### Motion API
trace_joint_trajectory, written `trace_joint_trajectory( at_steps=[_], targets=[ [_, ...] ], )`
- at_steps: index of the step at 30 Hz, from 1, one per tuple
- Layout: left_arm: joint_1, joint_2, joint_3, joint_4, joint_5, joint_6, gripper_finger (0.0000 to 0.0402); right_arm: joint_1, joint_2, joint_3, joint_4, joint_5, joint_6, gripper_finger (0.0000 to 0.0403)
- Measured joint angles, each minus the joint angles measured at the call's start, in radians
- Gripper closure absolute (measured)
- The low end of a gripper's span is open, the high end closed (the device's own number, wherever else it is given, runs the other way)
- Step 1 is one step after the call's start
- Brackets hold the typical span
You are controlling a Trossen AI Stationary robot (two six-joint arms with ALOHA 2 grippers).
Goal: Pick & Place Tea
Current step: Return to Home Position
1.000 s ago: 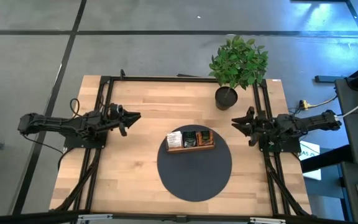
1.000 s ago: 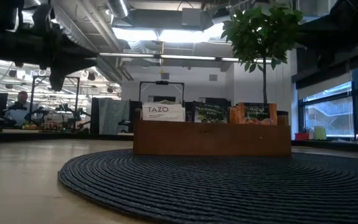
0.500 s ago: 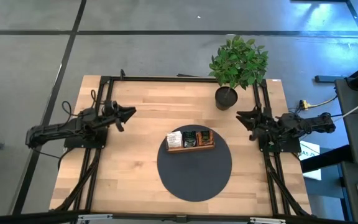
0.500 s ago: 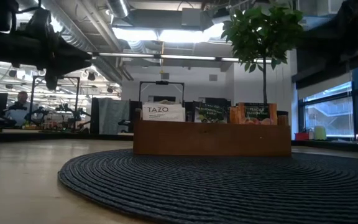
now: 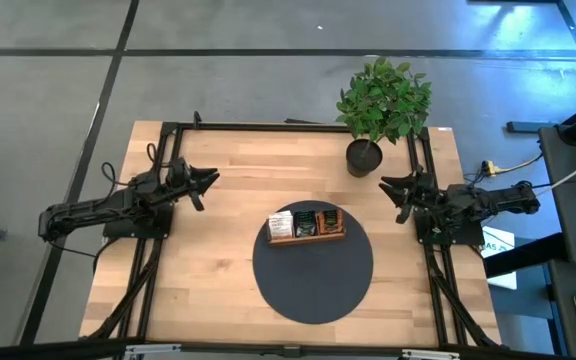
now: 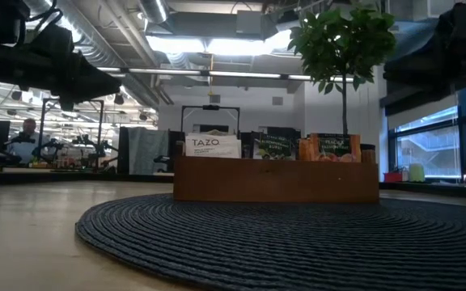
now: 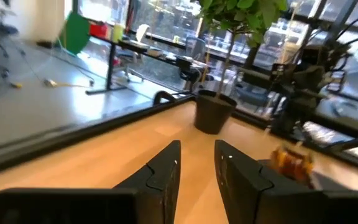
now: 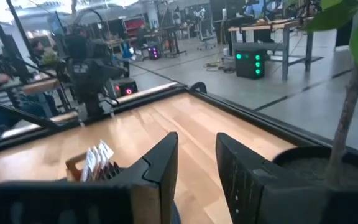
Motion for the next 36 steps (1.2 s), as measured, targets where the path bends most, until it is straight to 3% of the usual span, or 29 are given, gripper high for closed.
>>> trace_joint_trajectory(
  at_steps=[10, 23, 31, 36],
  targets=[
    [0.000, 0.000, 0.000, 0.020, -0.200, 0.087, 0.0311, 0.000, 0.000, -0.103, 0.157, 0.006, -0.039, 0.0291],
    [0.000, 0.000, 0.000, 0.020, -0.199, 0.087, 0.0311, 0.000, 0.001, -0.143, 0.241, -0.085, -0.198, 0.0291],
    [-0.001, 0.000, 0.000, 0.020, -0.199, 0.036, 0.0306, 0.000, 0.010, -0.143, 0.240, -0.084, -0.361, 0.0291],
    [-0.001, 0.000, 0.000, 0.020, -0.199, 0.036, 0.0310, 0.000, 0.010, -0.143, 0.240, -0.084, -0.366, 0.0291]
  ],
)
